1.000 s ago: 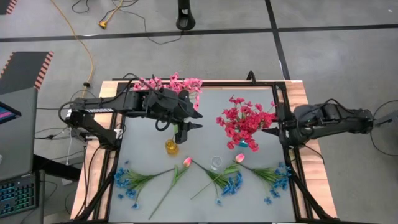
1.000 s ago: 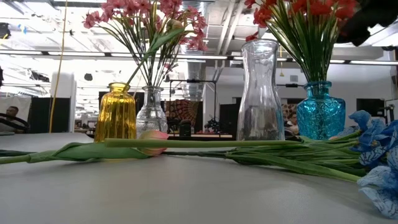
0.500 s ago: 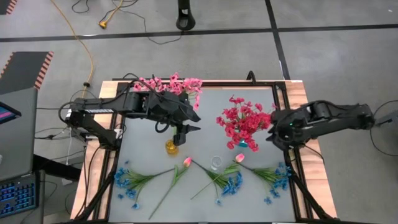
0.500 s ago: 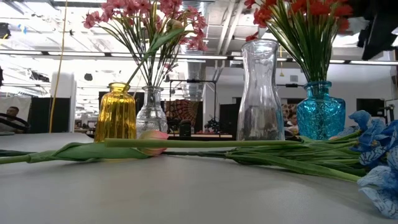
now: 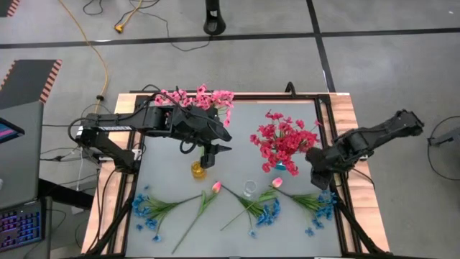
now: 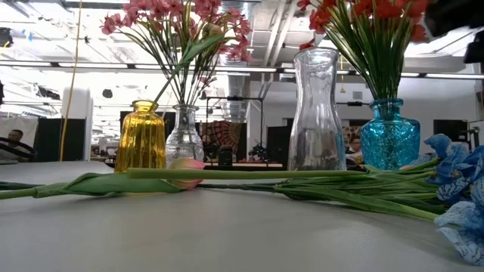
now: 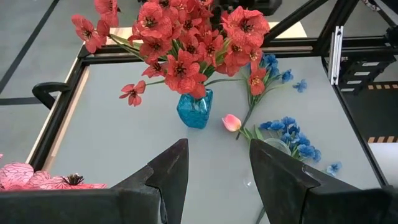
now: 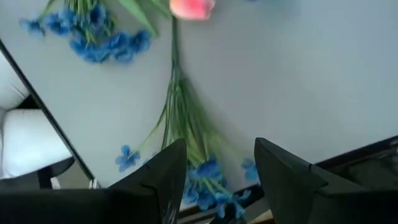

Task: Sort flowers into vase by color
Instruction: Put the right blue flowers into the bottom transparent vase

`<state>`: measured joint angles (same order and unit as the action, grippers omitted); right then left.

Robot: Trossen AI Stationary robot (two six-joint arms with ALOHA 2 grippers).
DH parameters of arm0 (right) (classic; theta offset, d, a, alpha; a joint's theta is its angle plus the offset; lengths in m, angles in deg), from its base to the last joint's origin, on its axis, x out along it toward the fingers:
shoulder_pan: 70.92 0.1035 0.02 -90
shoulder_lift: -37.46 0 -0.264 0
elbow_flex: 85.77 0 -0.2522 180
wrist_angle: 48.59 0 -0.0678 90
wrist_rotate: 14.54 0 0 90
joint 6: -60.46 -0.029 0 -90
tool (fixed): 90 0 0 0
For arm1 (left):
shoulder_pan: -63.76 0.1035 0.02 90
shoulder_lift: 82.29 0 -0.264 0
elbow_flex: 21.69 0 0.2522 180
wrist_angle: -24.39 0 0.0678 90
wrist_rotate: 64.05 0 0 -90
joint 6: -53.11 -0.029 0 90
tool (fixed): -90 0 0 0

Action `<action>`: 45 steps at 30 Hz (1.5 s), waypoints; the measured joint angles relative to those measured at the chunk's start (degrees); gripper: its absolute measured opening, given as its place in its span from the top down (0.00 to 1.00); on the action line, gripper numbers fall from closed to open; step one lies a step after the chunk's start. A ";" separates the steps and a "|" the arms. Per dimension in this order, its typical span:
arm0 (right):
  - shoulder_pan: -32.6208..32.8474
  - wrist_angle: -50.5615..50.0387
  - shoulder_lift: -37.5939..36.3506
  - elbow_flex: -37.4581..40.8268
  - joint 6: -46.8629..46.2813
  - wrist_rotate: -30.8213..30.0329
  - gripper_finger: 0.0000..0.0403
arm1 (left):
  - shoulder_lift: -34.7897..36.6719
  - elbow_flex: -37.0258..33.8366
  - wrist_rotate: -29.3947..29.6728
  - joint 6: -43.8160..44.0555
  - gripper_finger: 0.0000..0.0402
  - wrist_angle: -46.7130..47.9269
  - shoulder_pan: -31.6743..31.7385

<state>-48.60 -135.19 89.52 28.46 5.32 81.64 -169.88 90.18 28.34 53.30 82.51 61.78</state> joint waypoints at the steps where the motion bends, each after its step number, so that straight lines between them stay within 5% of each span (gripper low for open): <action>1: 1.81 0.20 0.40 0.00 -1.58 0.00 0.47 | 0.00 0.00 0.00 0.00 0.60 0.00 0.00; 9: 14.54 3.62 5.62 0.00 -14.57 -3.49 0.47 | 0.00 0.00 0.00 0.32 0.60 -0.02 0.00; 16: 20.90 9.64 15.24 0.00 -17.05 -6.32 0.47 | 0.00 0.00 0.00 0.37 0.60 -0.05 0.00; 30: 21.55 16.89 33.13 0.00 -16.88 -6.32 0.47 | 0.00 0.00 -0.02 0.43 0.60 -0.07 0.00; 45: 19.87 20.04 42.55 0.00 -15.30 -6.29 0.47 | 0.00 0.00 -0.02 0.26 0.60 -0.04 0.00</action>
<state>-28.73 -115.14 132.07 28.46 -9.98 75.34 -169.88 90.18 28.32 53.56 82.46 61.78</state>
